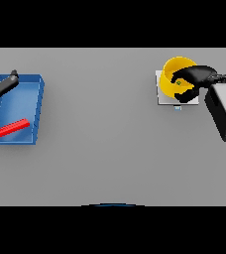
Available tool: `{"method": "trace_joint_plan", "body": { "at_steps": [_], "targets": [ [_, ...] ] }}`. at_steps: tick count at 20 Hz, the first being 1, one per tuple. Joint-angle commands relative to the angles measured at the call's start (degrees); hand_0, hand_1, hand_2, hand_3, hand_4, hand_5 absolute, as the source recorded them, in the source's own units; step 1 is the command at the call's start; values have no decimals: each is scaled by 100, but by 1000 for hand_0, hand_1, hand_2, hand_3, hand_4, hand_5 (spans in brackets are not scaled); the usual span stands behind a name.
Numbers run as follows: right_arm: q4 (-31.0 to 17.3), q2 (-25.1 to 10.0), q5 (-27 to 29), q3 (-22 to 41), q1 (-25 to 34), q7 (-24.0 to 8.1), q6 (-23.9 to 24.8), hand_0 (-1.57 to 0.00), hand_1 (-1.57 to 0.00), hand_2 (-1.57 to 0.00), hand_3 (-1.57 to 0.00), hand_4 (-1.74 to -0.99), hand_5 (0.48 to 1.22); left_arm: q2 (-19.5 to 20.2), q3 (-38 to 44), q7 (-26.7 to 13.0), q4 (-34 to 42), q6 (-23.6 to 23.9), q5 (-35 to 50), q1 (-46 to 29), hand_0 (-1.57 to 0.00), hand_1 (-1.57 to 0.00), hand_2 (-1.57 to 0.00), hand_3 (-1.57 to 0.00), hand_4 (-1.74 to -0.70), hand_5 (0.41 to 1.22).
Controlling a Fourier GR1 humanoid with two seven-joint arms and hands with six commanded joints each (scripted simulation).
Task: Pick up the red beaker and tilt it to pour out 1 green nut into yellow bowl. Pick up the yellow bowl and place it on the metallic measuring scale.
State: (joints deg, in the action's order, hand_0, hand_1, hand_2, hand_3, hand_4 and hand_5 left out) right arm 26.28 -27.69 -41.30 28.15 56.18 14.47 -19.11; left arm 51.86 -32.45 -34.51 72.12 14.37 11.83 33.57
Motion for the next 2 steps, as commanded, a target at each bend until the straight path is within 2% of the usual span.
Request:
{"method": "trace_joint_plan", "body": {
  "at_steps": [1, 2],
  "targets": [
    [-6, 9, -7, 9, -4, -20, -14, -66, -59, -142, -365, -1316, 735, -7, 12, 54, 9, 6, 19, -24, 1, 1, 1, 1, -820, 734],
    [-23, 2, -26, 35, -8, 16, -39, -53, -47, -115, -348, -1308, 733, 49, 36, 47, 30, 11, 21, -36, 1, 1, 1, 1, -821, 734]
  ]
}}
